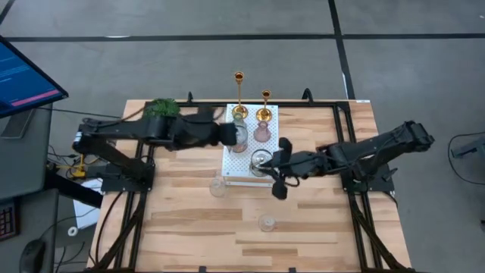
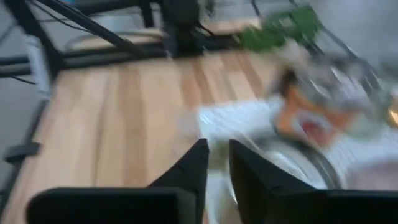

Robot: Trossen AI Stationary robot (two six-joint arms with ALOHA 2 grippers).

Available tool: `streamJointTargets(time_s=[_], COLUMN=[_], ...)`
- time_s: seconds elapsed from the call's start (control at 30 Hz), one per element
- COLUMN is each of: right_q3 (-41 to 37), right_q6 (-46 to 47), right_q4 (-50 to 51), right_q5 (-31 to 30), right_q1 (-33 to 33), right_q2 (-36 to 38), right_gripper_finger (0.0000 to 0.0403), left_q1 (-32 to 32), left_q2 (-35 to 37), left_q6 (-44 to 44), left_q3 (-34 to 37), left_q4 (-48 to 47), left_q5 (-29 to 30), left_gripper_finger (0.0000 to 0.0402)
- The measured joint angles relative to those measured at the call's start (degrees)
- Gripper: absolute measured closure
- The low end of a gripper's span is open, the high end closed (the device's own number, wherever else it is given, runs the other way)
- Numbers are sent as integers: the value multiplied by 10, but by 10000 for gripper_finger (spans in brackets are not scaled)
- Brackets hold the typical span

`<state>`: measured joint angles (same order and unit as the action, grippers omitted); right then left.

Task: Pick & Place candle stick holders
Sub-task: Put the silver scented candle on the shelf

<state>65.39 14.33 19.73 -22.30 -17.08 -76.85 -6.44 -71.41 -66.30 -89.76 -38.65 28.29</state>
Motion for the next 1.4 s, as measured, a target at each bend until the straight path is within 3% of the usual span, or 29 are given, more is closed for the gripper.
streamJointTargets(time_s=[0.13,0.3,0.43,0.7,1.03,1.4], right_q3=[92,196,249,323,339,339], right_q6=[-28,4,55,164,246,242], right_q4=[44,151,239,343,440,476], right_q5=[0,-12,-46,-54,-64,-64], right_q1=[-21,-14,-16,-19,-17,20], right_q2=[-63,-151,-207,-275,-257,-254], right_gripper_finger=[394,396,400,402,403,403], left_q1=[0,0,0,0,0,0], left_q2=[32,71,109,175,204,204], left_q6=[57,127,196,287,357,395], left_q3=[0,0,0,0,0,0], left_q4=[1,1,1,3,1,1], left_q5=[39,46,25,-30,-63,-63], left_gripper_finger=[399,399,399,397,396,393])
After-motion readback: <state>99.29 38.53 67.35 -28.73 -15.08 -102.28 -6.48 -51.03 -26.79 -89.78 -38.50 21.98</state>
